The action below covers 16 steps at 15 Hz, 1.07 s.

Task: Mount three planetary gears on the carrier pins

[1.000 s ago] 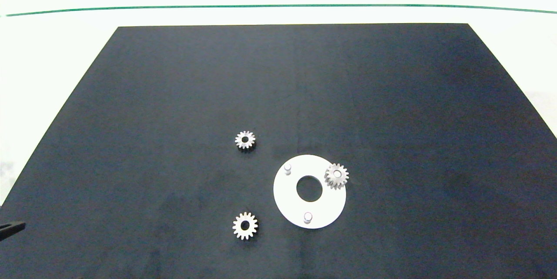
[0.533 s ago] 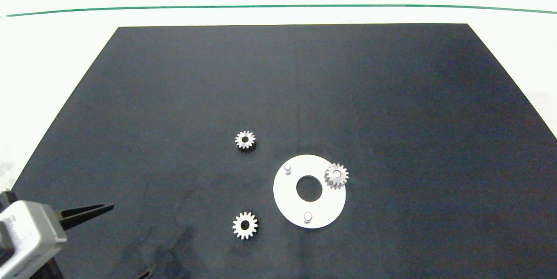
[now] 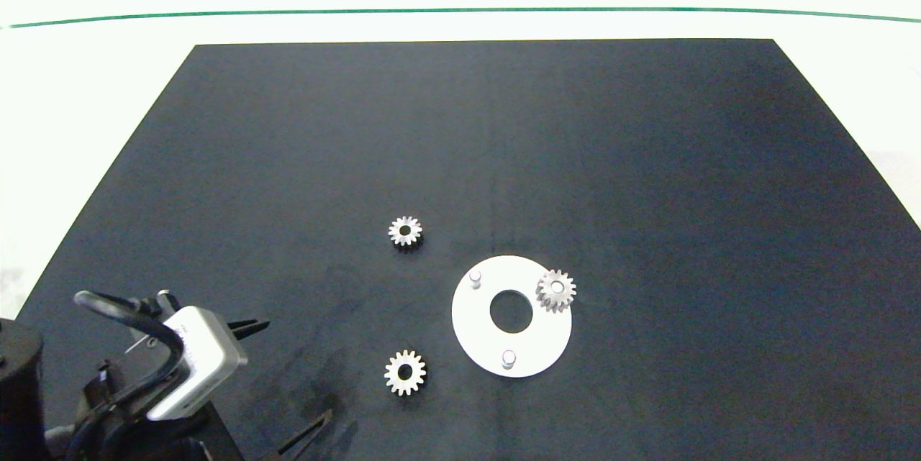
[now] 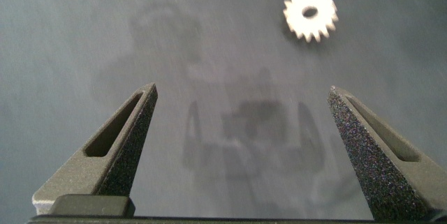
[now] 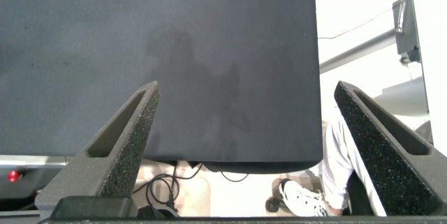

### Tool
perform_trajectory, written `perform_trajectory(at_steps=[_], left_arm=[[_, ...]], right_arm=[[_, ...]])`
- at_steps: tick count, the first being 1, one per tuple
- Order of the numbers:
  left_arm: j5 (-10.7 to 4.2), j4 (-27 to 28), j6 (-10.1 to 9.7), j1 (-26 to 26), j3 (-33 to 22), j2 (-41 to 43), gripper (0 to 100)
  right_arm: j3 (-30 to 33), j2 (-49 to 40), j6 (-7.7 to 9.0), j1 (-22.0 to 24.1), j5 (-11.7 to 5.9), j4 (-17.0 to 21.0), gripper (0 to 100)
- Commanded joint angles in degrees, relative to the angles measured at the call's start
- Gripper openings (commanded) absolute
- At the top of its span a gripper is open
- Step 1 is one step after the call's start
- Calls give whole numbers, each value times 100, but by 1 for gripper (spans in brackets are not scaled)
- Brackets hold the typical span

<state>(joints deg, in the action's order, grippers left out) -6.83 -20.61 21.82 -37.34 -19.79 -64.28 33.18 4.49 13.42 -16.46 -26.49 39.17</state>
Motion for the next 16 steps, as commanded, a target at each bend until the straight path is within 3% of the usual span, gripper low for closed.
perform_trajectory(at_steps=[1, 3, 6, 8, 16], left_arm=[[-715, -681, -20, -625, 45, -999, 100], [-794, -672, -117, -1109, -113, -1025, 100], [-803, -593, -205, -1153, -289, -1227, 100], [-811, -602, -363, -1434, -298, -1473, 100], [-838, -663, -363, -1478, -658, -2159, 100]], right_arm=[[-5, -53, -6, 11, -14, 12, 100], [-14, -53, -6, 2, -14, 21, 100], [-14, -53, -6, 2, -14, 21, 100], [-14, -53, -6, 2, -14, 21, 100], [30, -53, -6, 2, -14, 21, 100]])
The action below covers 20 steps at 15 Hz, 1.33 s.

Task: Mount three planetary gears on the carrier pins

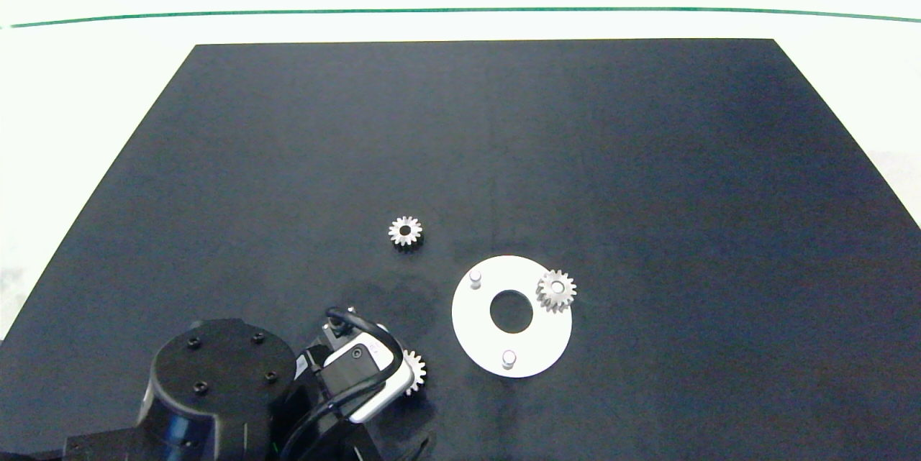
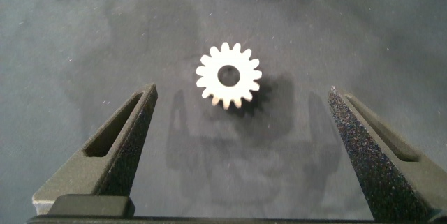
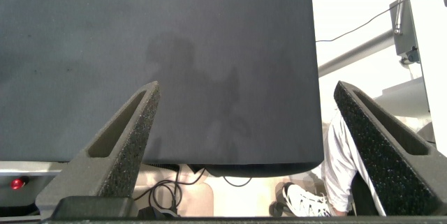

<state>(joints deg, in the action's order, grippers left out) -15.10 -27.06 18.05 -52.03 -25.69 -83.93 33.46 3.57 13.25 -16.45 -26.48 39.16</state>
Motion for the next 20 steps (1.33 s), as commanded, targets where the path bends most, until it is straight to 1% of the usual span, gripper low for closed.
perform_trajectory(at_steps=[1, 6, 8, 9, 20], left_arm=[[-10, -27, 14, -9, -95, -255, 100], [-10, -97, 14, 9, -226, -607, 100], [-10, -361, 23, 17, -200, -739, 100], [-10, -379, 23, 17, -191, -747, 100], [-10, -379, 67, 123, -200, -703, 77]], right_arm=[[2, 38, 11, 1, -15, 22, 100], [55, 38, 20, 1, -24, 22, 100], [55, 30, 20, 1, -15, 22, 100], [64, 30, 20, -8, -24, 22, 100], [117, -6, 28, -8, -24, 22, 100]])
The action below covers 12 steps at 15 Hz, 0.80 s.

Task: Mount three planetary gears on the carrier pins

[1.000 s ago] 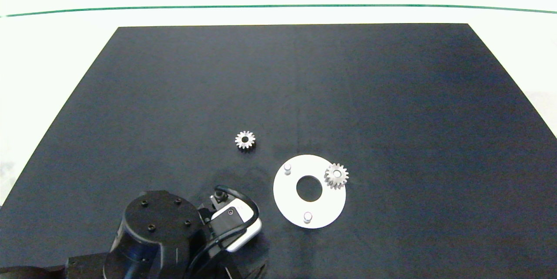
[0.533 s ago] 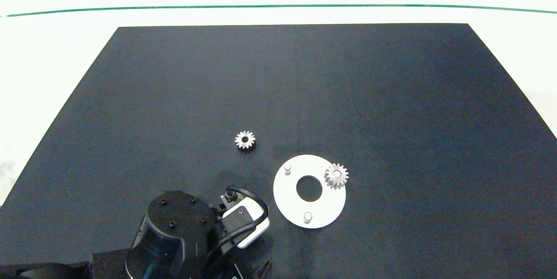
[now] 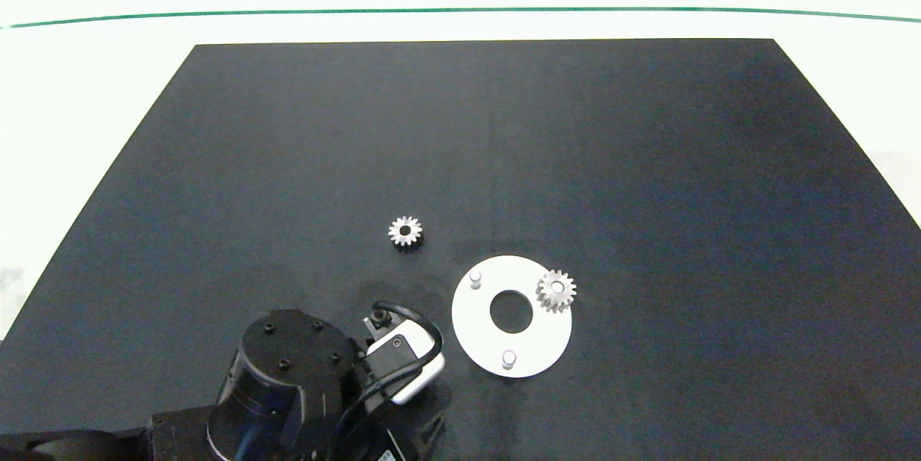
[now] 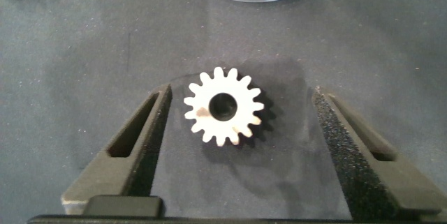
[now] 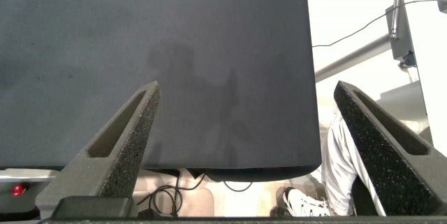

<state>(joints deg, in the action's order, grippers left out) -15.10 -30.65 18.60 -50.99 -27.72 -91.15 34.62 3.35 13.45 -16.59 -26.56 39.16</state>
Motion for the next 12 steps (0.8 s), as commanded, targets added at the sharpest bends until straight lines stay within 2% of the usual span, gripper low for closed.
perform_trajectory(at_steps=[1, 12], left_arm=[[-10, -20, 12, 19, 4, 9, 76], [-10, -64, 91, 19, -32, -131, 53]], right_arm=[[-8, 16, 9, -2, -7, 22, 100], [1, 16, 9, -2, -16, 22, 100]])
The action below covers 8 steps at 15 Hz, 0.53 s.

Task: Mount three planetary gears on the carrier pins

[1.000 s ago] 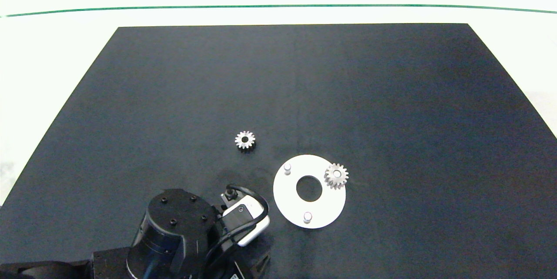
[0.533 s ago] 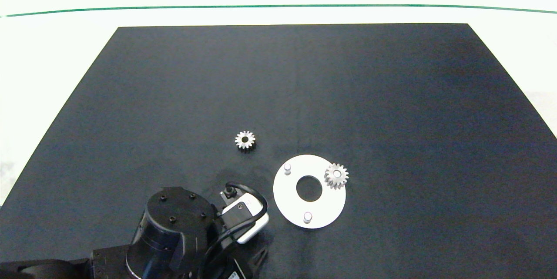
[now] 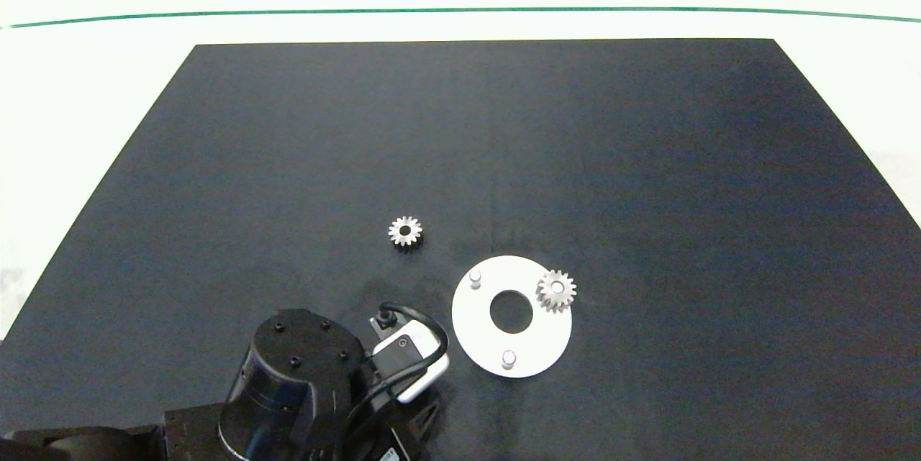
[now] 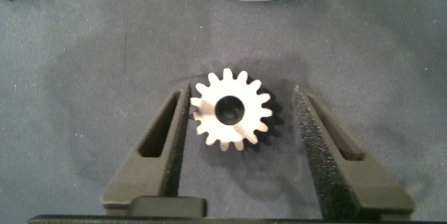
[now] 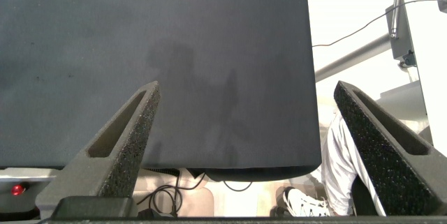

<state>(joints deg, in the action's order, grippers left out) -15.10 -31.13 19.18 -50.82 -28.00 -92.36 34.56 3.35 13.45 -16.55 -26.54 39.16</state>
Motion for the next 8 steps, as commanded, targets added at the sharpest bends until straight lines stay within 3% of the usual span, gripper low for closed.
perform_trajectory(at_steps=[1, 8], left_arm=[[-10, -15, 51, 2, -4, -11, 52], [-10, -51, 60, -7, -4, -46, 37]], right_arm=[[7, 16, 9, -6, -18, 22, 100], [95, 16, 18, -6, -18, 31, 100]])
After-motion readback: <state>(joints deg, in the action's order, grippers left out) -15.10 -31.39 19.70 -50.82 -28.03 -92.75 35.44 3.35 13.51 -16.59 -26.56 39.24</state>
